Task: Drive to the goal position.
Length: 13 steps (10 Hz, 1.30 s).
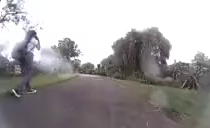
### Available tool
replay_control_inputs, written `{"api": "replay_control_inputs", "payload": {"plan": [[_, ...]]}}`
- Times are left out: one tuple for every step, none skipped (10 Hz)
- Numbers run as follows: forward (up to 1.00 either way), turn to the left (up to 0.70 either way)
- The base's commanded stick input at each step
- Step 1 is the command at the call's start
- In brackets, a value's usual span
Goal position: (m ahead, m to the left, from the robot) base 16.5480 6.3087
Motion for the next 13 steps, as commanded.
{"api": "replay_control_inputs", "payload": {"plan": [[0.85, 0.00], [0.85, 0.00], [0.85, 0.00], [0.85, 0.00], [0.85, 0.00], [0.85, 0.10], [0.85, 0.33], [0.85, 0.16], [0.85, 0.00], [0.85, 0.00], [0.85, 0.00], [0.85, 0.00], [0.85, 0.00]]}}
